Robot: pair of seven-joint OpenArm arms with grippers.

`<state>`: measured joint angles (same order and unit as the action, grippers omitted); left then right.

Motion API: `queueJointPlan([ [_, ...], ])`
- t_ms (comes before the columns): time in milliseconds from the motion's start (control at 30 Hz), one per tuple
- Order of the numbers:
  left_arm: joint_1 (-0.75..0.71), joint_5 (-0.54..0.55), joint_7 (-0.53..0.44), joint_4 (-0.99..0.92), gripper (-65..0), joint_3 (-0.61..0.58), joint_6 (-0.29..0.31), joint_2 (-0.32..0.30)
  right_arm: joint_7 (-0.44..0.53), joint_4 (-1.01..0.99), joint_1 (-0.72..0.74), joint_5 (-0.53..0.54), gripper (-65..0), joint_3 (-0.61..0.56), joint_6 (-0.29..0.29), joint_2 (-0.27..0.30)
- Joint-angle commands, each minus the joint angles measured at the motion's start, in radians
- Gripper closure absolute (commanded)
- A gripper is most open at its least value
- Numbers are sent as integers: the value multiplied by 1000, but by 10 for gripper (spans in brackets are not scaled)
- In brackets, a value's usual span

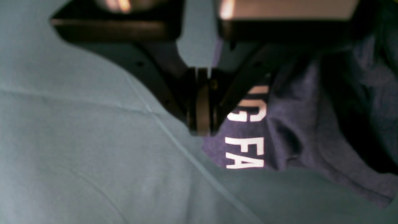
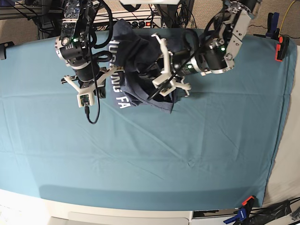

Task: Fold the T-shirt properly
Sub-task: 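Release the bundle with both grippers and raise them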

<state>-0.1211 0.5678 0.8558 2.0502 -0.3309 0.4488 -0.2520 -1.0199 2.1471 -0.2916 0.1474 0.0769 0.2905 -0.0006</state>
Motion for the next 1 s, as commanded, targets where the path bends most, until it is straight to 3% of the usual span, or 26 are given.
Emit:
queueJointPlan([
  [0,11,14,-29,17,0,1,5,17,17,18,-5,38,0,-5,2,1],
  [133,29,-60,-26,17,0,2,3,33,-13,18,-54,126,0,-60,40,0],
  [333,61,-187,-26,17,0,75,-66,33,-21,18,-130,98,0,-219,51,0],
  [600,60,-171,-26,17,0,230,-67,11,-23,18,-143,42,0,-362,49,0],
  [767,60,-142,-26,17,0,245,-67,-45,-22,18,-143,43,0,-420,50,0],
  [967,57,-143,-25,17,0,246,-67,-53,-5,18,-126,5,0,-431,57,1],
])
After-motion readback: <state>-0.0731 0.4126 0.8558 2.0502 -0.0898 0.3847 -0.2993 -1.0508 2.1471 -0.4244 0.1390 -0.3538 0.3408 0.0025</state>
